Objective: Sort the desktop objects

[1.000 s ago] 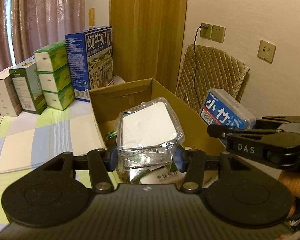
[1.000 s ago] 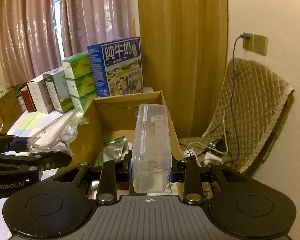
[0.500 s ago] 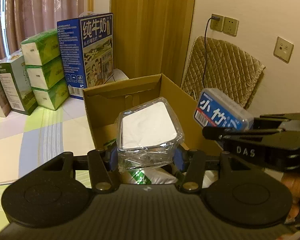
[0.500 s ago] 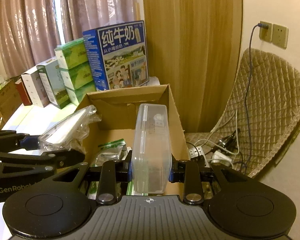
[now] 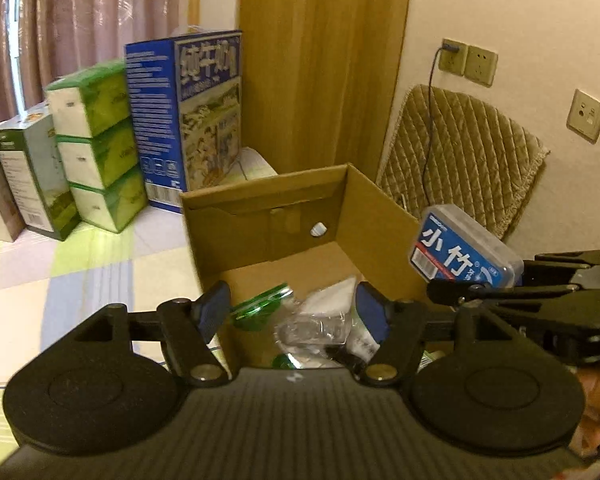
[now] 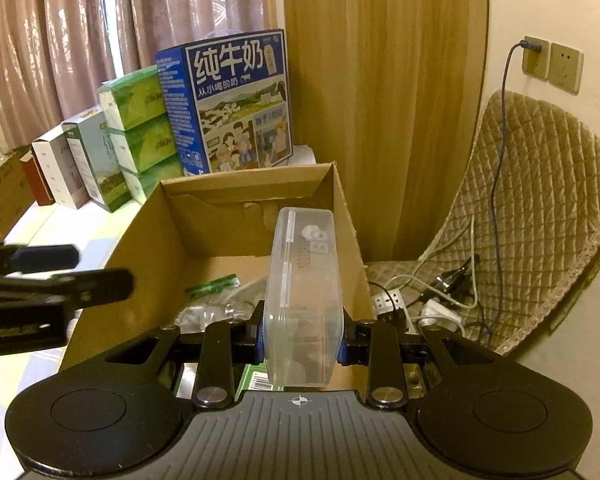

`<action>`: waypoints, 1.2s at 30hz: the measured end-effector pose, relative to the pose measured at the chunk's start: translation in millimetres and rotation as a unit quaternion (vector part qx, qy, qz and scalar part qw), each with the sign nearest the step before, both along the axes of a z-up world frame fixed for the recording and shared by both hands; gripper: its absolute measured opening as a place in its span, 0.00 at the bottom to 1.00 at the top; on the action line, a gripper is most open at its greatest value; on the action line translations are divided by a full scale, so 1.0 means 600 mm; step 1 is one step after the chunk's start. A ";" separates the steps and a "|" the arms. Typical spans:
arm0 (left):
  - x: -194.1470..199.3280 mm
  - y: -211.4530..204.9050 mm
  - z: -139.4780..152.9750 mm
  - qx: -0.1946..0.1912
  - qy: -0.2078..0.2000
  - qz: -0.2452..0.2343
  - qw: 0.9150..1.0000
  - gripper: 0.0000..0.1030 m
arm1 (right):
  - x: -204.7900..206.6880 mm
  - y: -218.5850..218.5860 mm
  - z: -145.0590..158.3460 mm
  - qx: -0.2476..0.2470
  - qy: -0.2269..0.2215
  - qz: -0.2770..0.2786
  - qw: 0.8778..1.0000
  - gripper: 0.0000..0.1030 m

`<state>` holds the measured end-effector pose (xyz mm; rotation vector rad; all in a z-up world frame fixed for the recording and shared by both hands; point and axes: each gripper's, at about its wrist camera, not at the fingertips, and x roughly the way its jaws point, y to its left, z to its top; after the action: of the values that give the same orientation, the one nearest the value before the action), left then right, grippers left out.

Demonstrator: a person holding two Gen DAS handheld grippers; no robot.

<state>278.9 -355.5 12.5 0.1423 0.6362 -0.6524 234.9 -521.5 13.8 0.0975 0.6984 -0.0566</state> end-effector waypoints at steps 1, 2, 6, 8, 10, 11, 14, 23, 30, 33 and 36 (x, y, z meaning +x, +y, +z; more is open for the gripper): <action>0.000 0.009 0.001 -0.003 0.000 0.005 1.000 0.63 | 0.004 0.002 0.000 0.001 0.001 0.002 1.000 0.28; -0.002 0.018 0.000 -0.004 0.001 0.009 1.000 0.63 | 0.009 0.005 0.001 0.001 0.002 0.004 1.000 0.27; -0.010 0.048 0.000 -0.008 0.001 0.024 1.000 0.65 | 0.040 0.017 0.004 0.004 0.002 0.011 1.000 0.28; -0.014 0.060 -0.002 -0.012 0.005 0.032 0.999 0.66 | 0.057 0.021 0.007 0.009 -0.002 0.019 1.000 0.28; -0.018 0.070 -0.003 -0.013 0.006 0.035 0.999 0.67 | 0.073 0.021 0.010 0.025 -0.008 0.024 0.999 0.55; -0.021 0.074 -0.003 -0.015 0.007 0.037 0.999 0.68 | 0.074 0.019 0.014 0.029 -0.013 0.019 0.999 0.60; -0.032 0.086 -0.003 -0.021 0.009 0.039 0.999 0.76 | 0.061 0.016 0.029 0.033 -0.029 0.009 0.999 0.61; -0.105 0.129 0.008 -0.047 -0.001 0.055 0.997 0.95 | -0.069 0.013 0.050 0.040 -0.045 -0.016 0.998 0.81; -0.180 0.151 0.034 -0.043 -0.008 0.076 0.996 0.99 | -0.203 0.035 0.072 0.017 -0.053 -0.027 0.998 0.98; -0.213 0.158 0.048 -0.047 -0.004 0.089 0.995 0.99 | -0.253 0.044 0.083 0.013 -0.051 -0.030 0.998 0.98; -0.243 0.162 0.059 -0.045 0.006 0.086 0.995 0.99 | -0.296 0.049 0.094 0.014 -0.047 -0.034 0.998 0.98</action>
<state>133.3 -258.2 47.8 0.0005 0.6228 -0.5153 57.1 -491.8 70.0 0.1492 0.6022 -0.1065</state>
